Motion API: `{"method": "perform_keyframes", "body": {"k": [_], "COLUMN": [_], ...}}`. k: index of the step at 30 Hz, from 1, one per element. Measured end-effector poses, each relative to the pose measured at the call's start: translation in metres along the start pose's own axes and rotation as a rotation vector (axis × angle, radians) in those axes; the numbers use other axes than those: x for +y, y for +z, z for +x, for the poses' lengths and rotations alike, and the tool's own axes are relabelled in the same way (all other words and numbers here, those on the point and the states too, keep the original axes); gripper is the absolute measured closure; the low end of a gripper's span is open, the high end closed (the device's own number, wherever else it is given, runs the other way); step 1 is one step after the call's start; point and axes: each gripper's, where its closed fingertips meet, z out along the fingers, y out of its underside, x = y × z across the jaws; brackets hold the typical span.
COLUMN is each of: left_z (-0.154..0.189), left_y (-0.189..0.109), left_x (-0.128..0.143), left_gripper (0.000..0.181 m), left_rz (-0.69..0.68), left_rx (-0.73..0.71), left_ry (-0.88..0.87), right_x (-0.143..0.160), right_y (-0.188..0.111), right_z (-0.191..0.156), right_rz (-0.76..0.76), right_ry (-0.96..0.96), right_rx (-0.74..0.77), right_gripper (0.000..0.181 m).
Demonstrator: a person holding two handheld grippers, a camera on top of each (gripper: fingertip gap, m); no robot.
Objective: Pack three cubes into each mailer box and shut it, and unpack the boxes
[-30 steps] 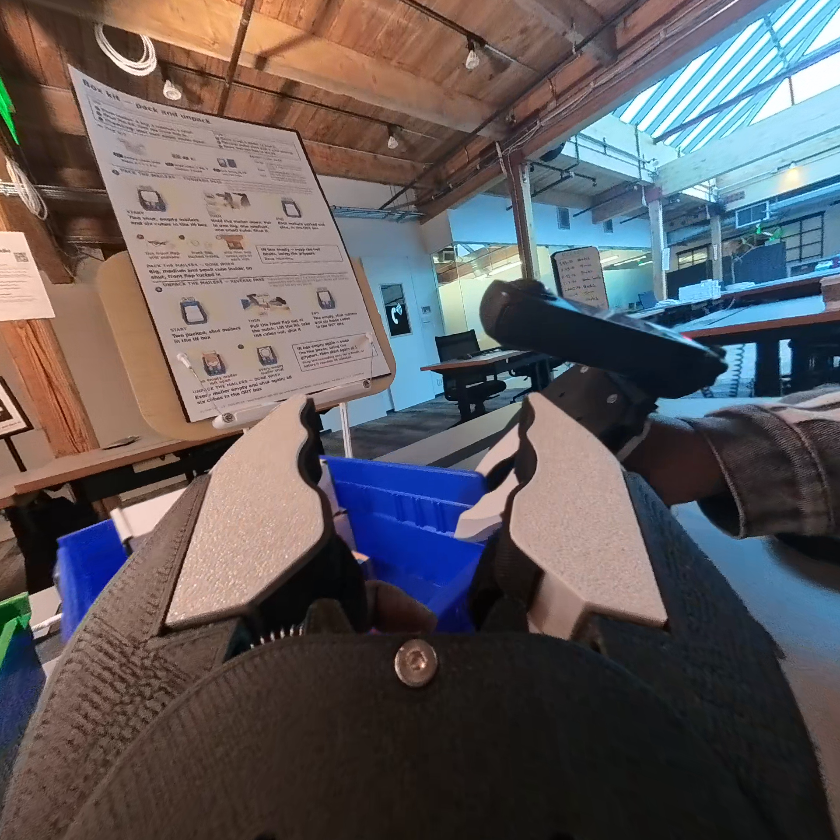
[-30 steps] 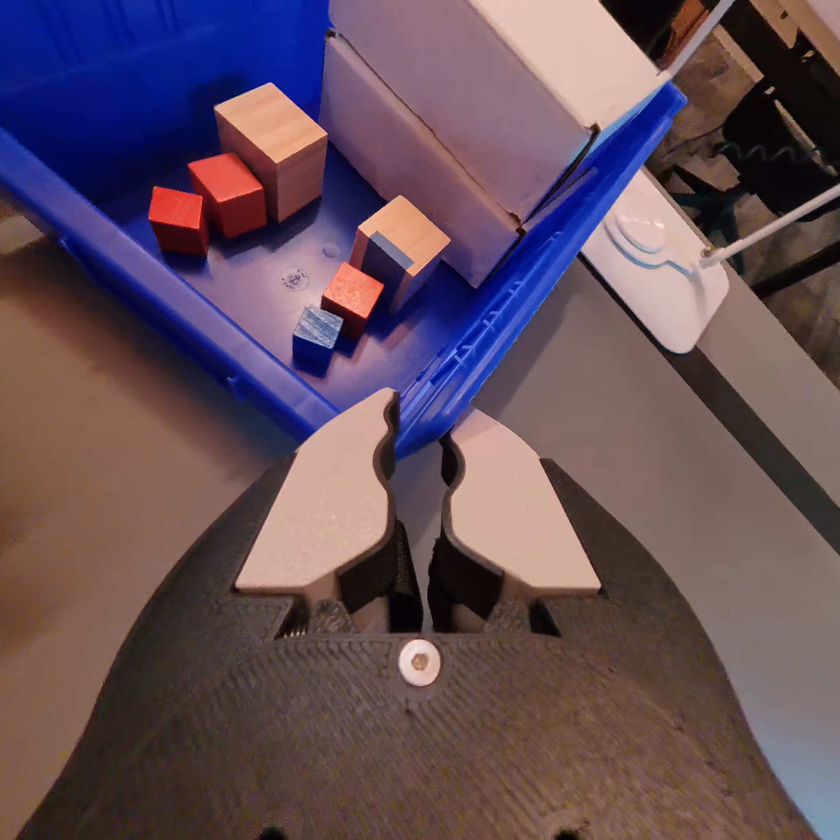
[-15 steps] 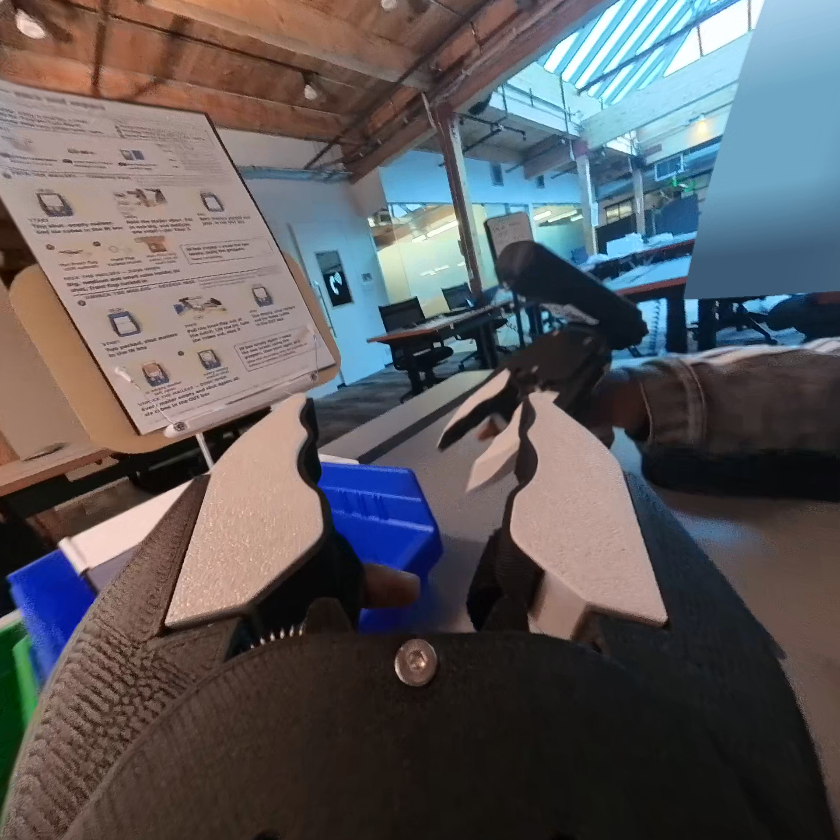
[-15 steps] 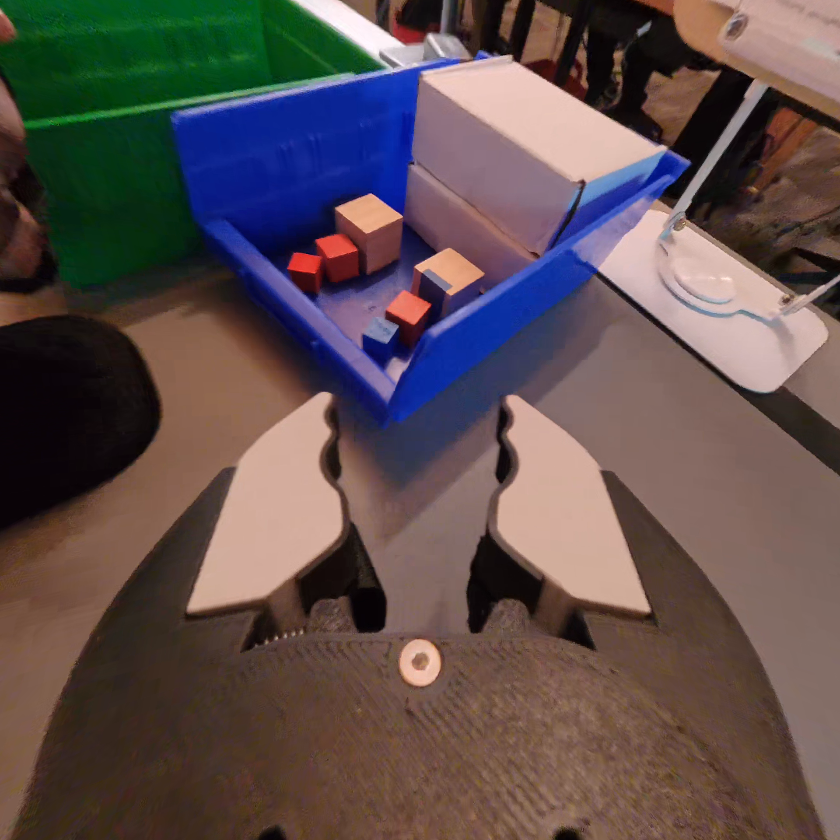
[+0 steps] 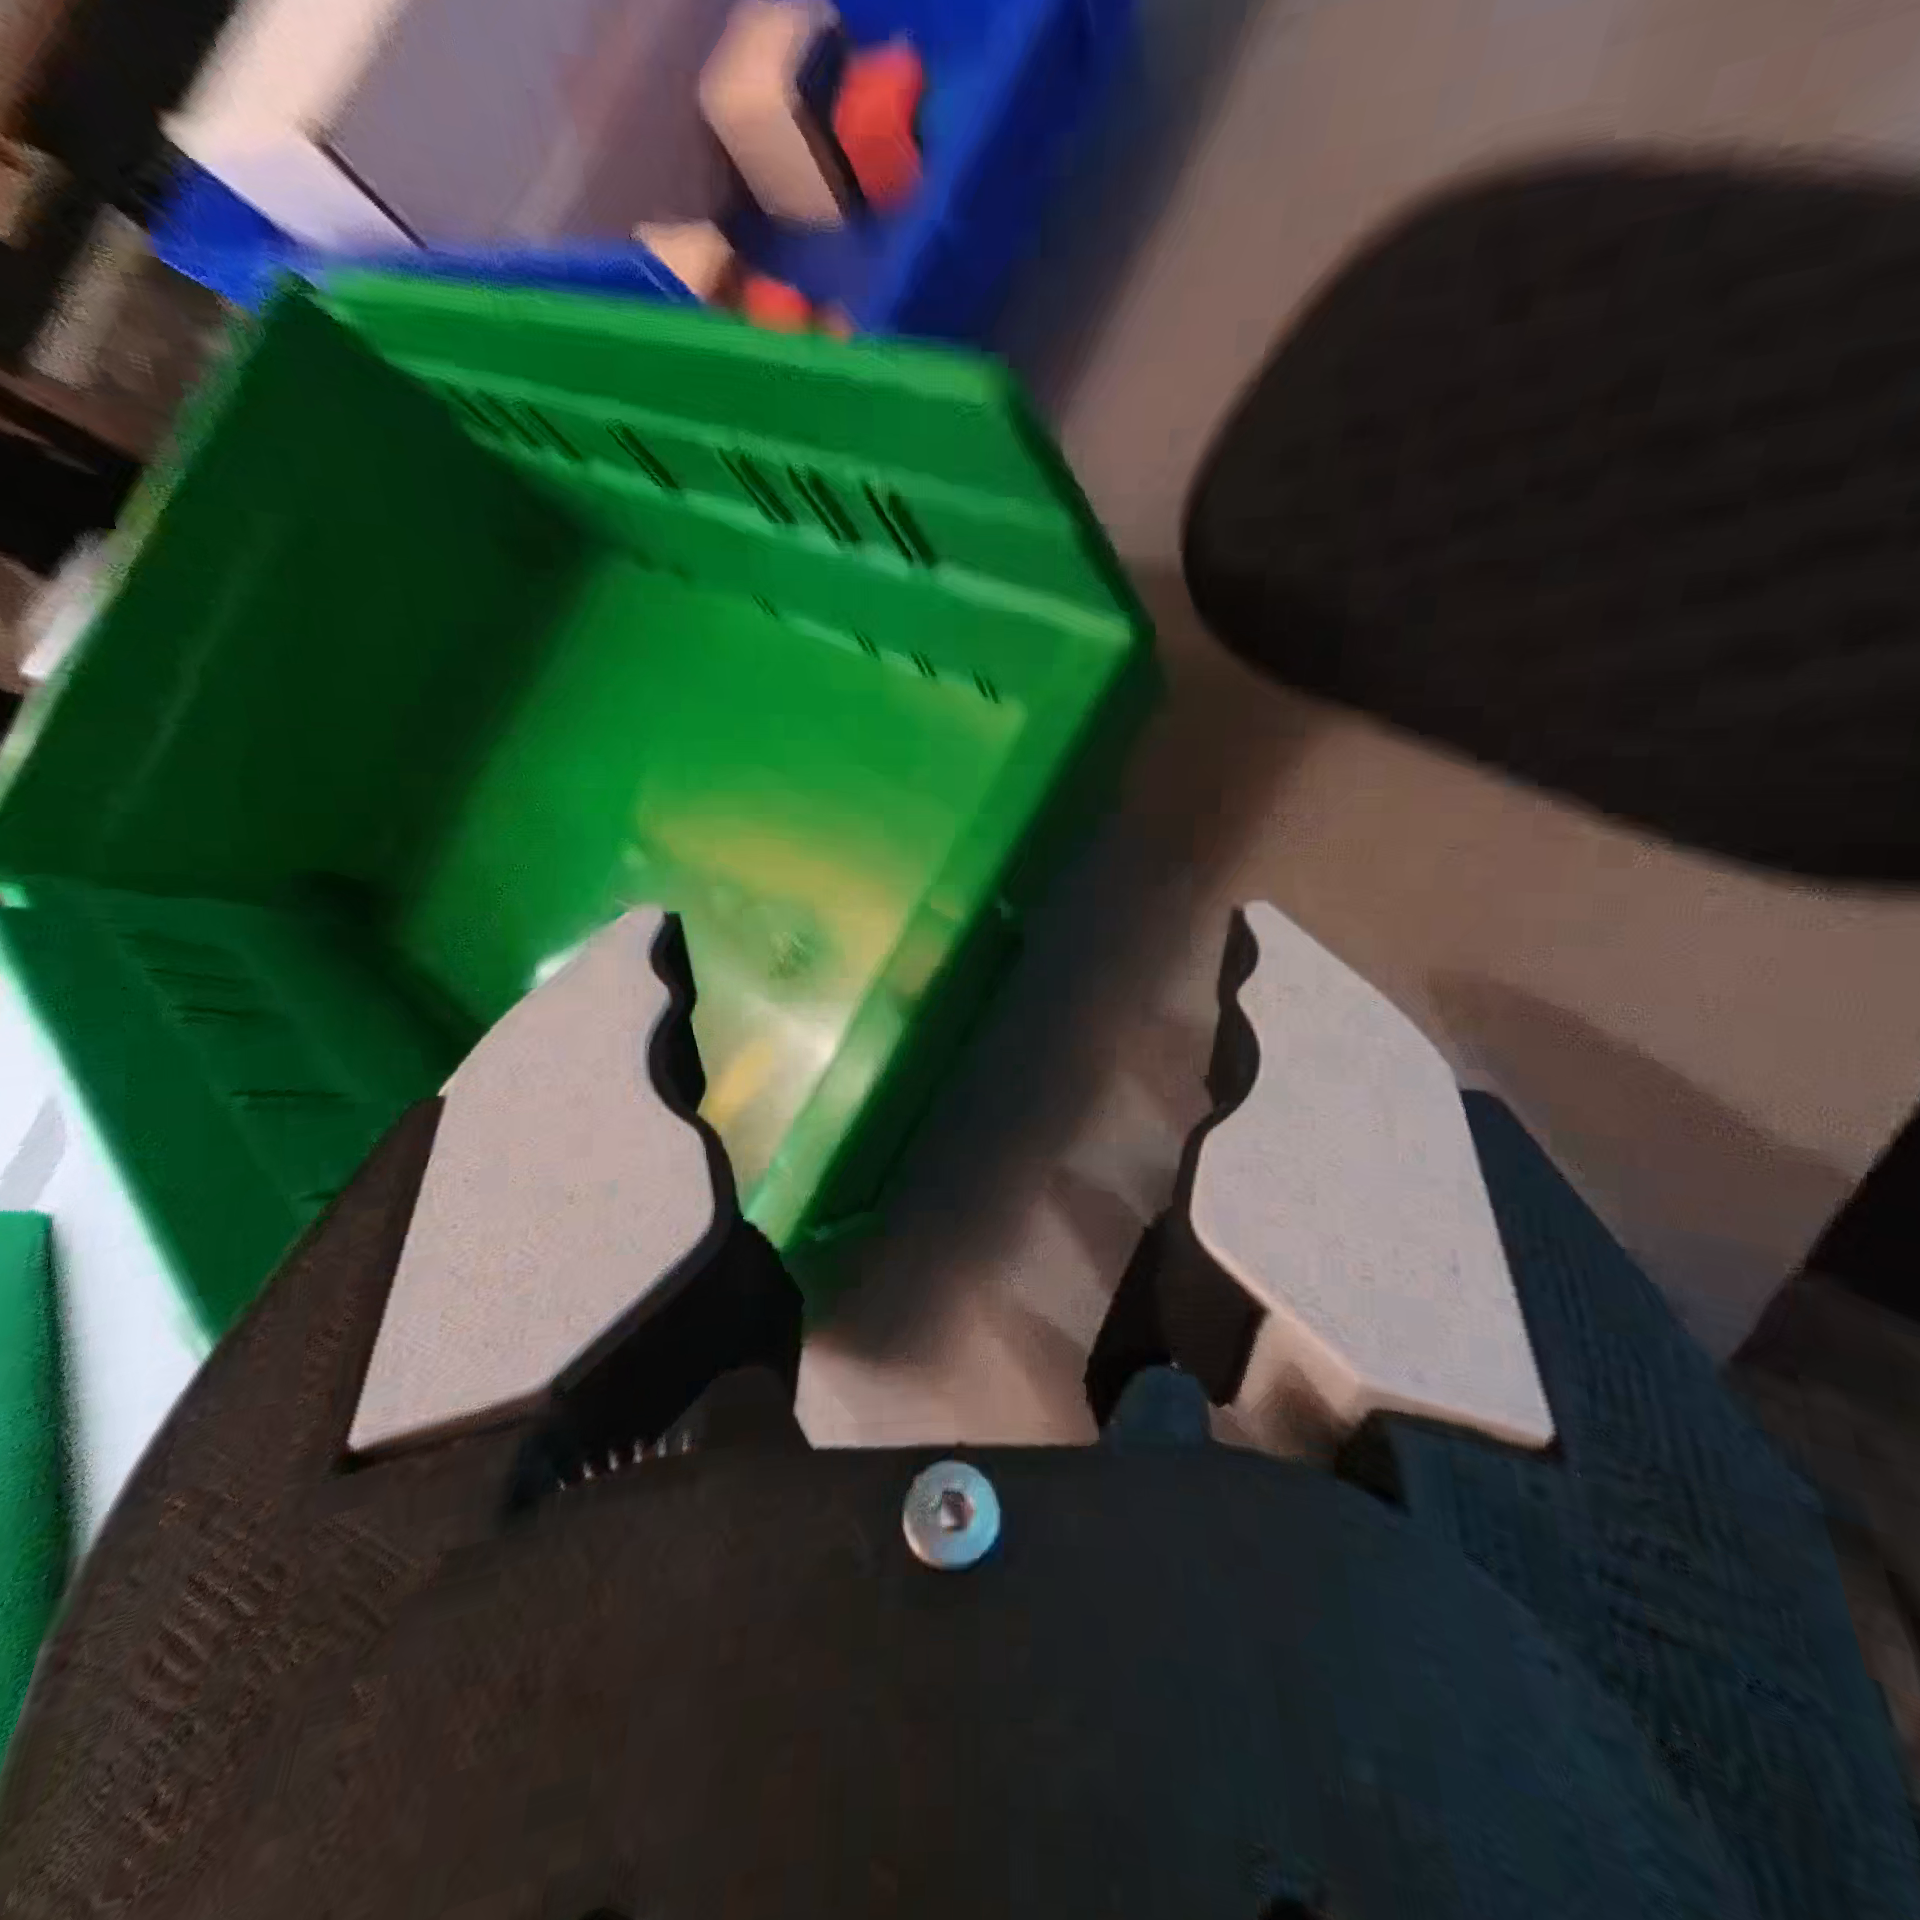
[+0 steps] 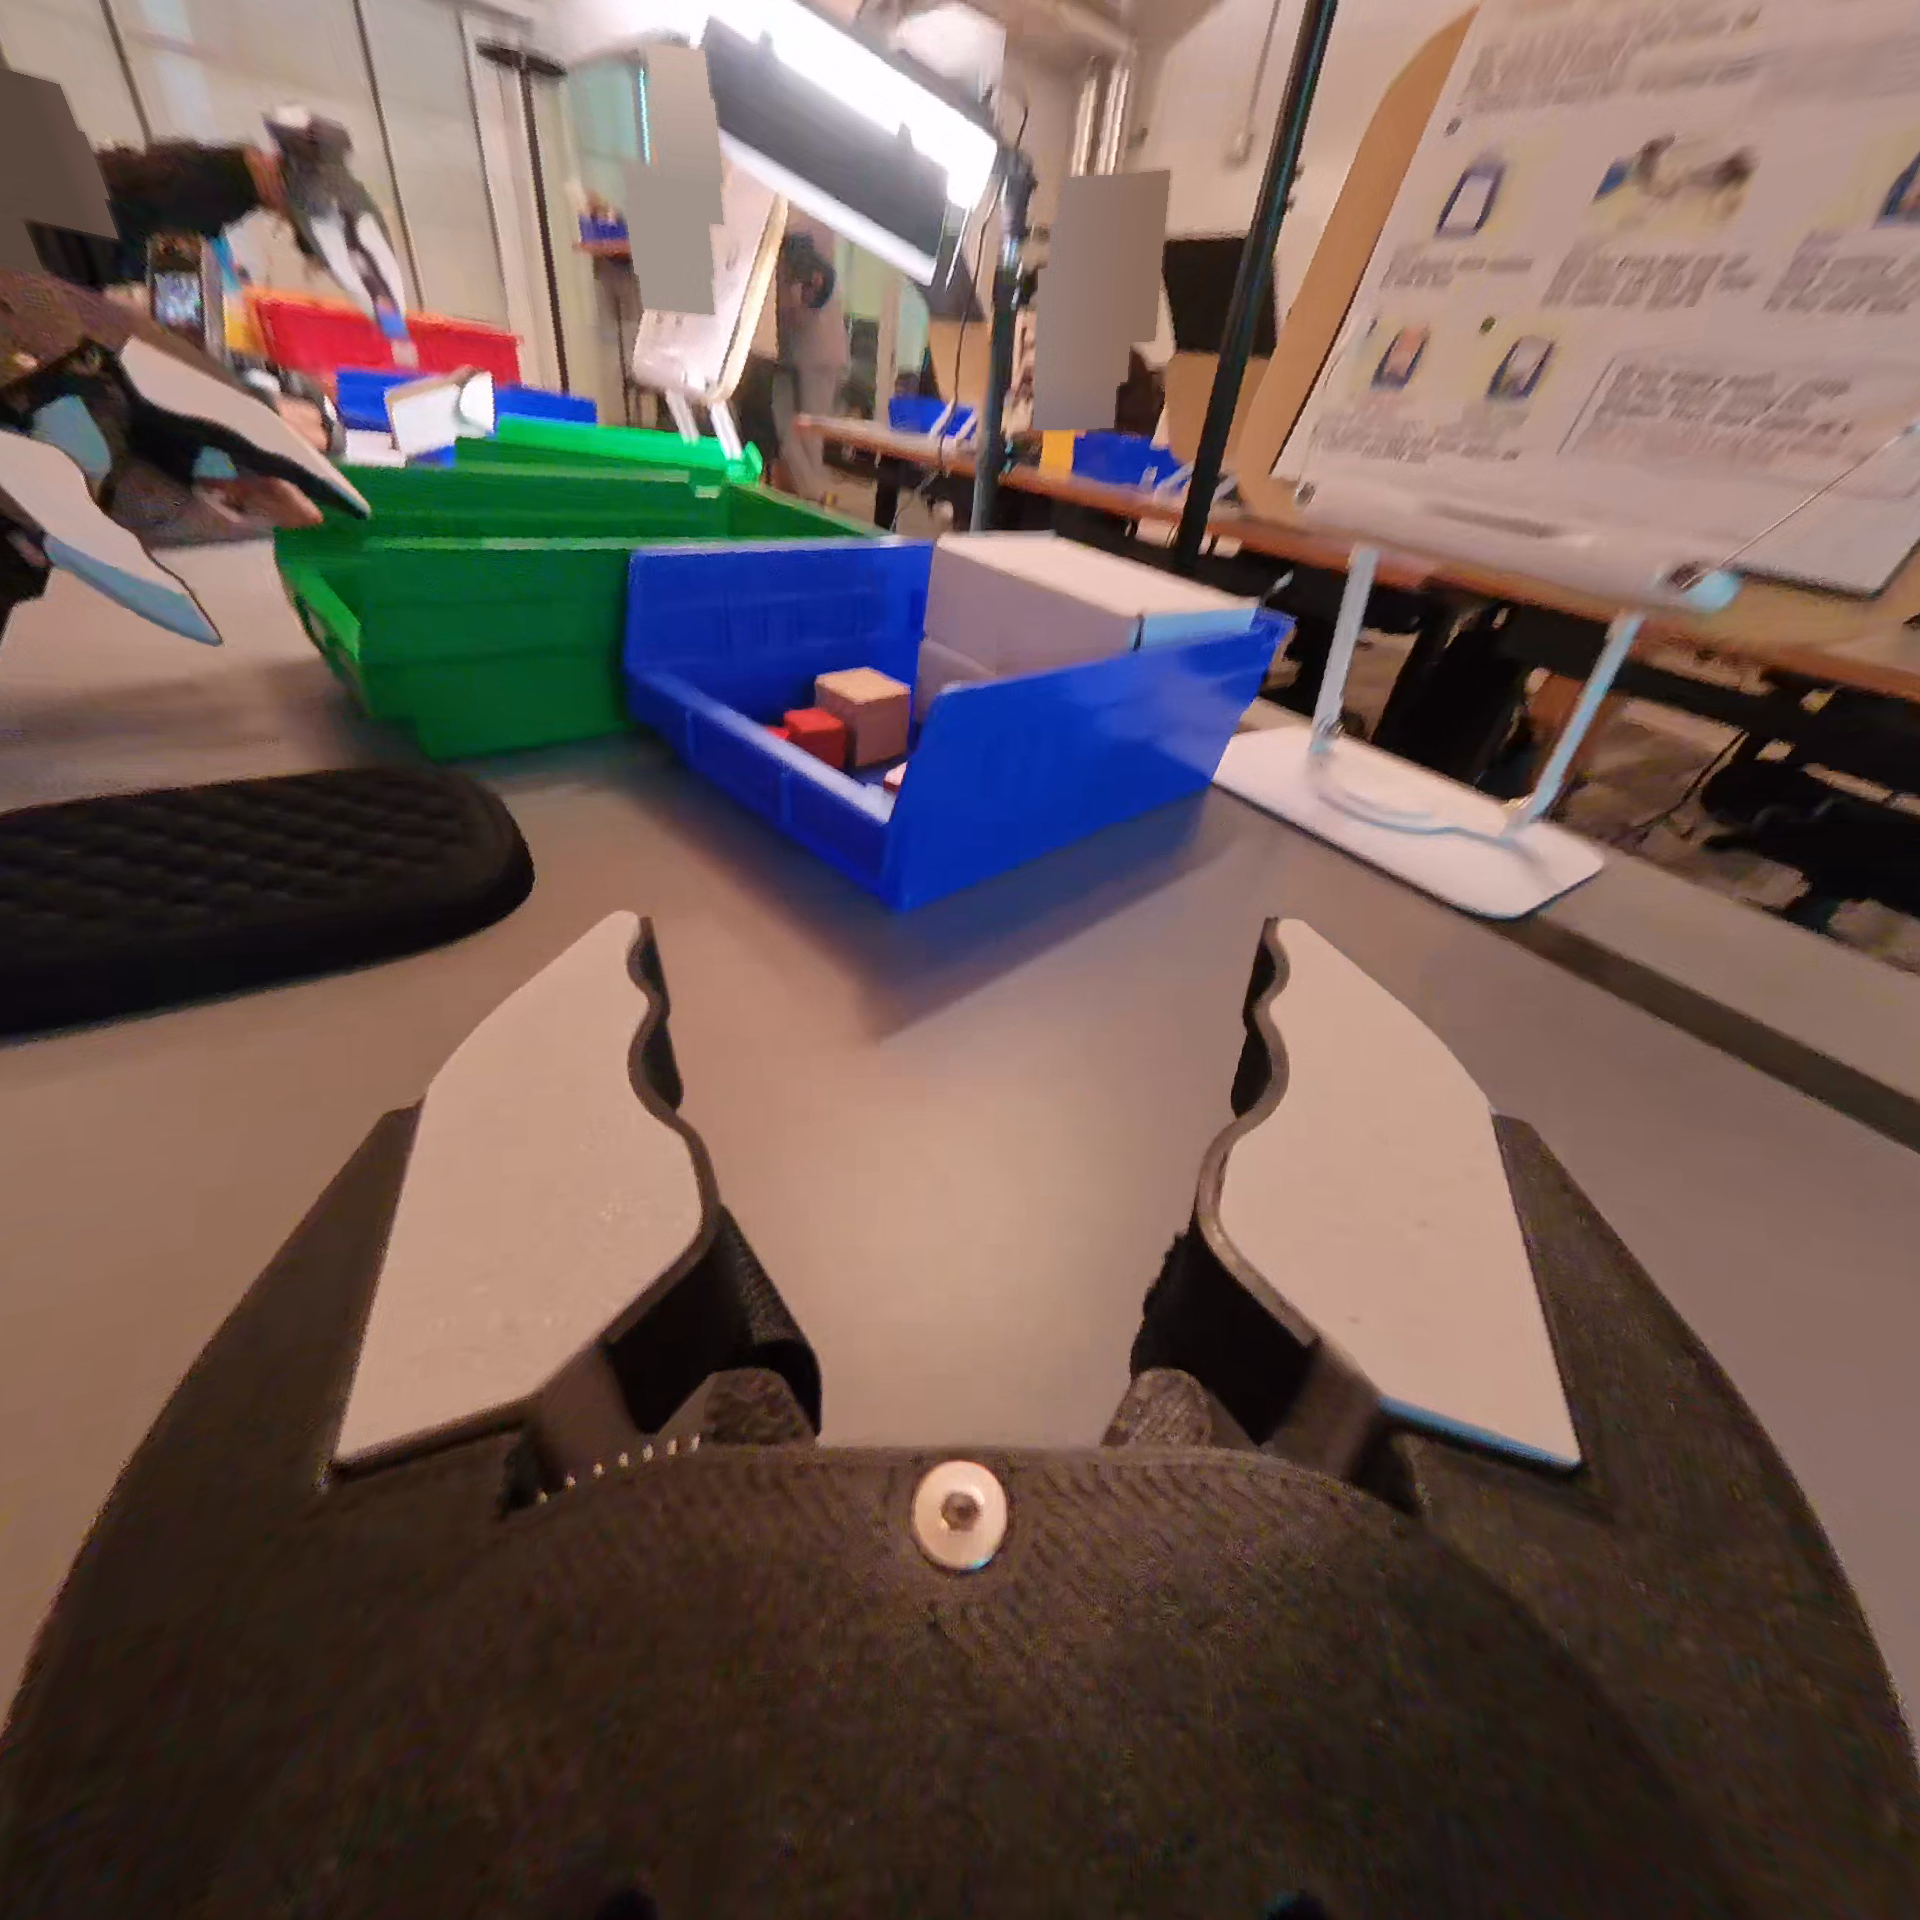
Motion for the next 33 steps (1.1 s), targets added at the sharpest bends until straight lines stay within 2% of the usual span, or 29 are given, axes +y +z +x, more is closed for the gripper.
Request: {"method": "perform_keyframes", "body": {"k": [3,7,10,12,18,24,27,33], "left_z": [0.005,-0.014,-0.026,-0.028,-0.023,-0.02,-0.02,-0.023], "left_y": [0.007,0.013,0.016,0.018,0.025,0.035,0.036,0.035], "left_x": [0.028,0.044,0.045,0.05,0.061,0.066,0.065,0.061], "left_gripper": [0.085,0.094,0.104,0.105,0.113,0.15,0.15,0.151], "left_rz": [-0.121,-0.155,-0.151,-0.203,-0.314,-0.368,-0.359,-0.371], "left_rx": [0.053,-0.018,-0.071,-0.078,0.037,0.108,0.088,-0.068], "left_ry": [0.108,0.241,0.33,0.407,0.447,0.464,0.49,0.607], "right_x": [0.007,0.004,0.003,0.004,0.005,0.004,0.005,0.005], "right_y": [0.004,0.003,0.002,0.003,0.003,0.003,0.003,0.003], "right_z": [-0.005,0.0,0.004,0.004,0.004,0.004,0.005,0.006], "right_rz": [-0.042,-0.012,-0.004,-0.009,-0.014,-0.009,-0.011,-0.012], "right_ry": [-0.03,0.011,0.032,0.029,0.029,0.026,0.033,0.032], "right_rx": [-0.015,-0.001,0.01,0.014,0.014,0.017,0.016,0.02], "right_gripper": [0.073,0.075,0.075,0.076,0.077,0.077,0.078,0.078]}}
